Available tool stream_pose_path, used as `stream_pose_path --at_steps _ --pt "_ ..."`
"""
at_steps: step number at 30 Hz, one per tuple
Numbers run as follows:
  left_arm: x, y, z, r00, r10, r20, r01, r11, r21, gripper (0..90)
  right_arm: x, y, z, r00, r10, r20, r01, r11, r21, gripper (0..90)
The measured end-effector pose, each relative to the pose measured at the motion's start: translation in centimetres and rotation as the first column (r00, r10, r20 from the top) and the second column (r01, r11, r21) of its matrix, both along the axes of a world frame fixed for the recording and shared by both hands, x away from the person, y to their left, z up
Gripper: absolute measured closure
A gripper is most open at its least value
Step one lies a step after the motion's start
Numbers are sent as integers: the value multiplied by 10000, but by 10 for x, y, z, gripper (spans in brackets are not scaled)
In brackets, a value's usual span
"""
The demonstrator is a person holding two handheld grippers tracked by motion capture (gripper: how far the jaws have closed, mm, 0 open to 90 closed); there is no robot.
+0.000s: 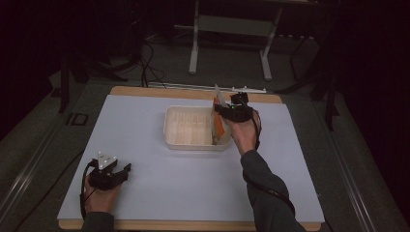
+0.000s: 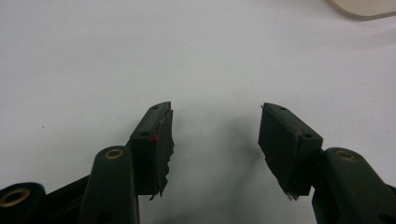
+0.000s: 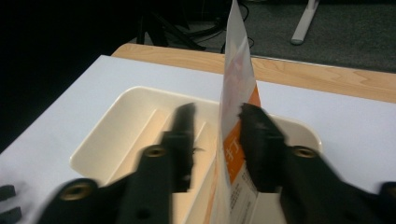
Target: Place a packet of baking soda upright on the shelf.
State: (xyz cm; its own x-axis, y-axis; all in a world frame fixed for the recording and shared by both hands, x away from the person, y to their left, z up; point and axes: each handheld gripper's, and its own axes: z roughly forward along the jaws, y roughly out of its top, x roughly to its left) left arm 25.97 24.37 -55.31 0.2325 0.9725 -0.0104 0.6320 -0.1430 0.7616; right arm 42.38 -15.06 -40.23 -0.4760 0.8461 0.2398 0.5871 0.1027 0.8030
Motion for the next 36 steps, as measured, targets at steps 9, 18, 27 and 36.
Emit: stream_pose_path --at_steps 9,18,27,36 --pt "0 0 0 10000 39 24 -39 10000 11 443 -16 -11 17 9973 661 309 -648 9971 -402 466" --pt "0 0 0 10000 61 51 -61 10000 31 443 -40 -32 32 9936 930 646 -908 9952 -360 445" --pt "-1 0 0 9999 95 64 -96 9999 55 446 -67 -43 29 9855 1365 1011 -1286 9884 -806 449" --pt "-1 0 0 10000 81 53 -81 9999 83 446 -89 -42 11 9764 1859 1099 -1637 9691 -1847 481"
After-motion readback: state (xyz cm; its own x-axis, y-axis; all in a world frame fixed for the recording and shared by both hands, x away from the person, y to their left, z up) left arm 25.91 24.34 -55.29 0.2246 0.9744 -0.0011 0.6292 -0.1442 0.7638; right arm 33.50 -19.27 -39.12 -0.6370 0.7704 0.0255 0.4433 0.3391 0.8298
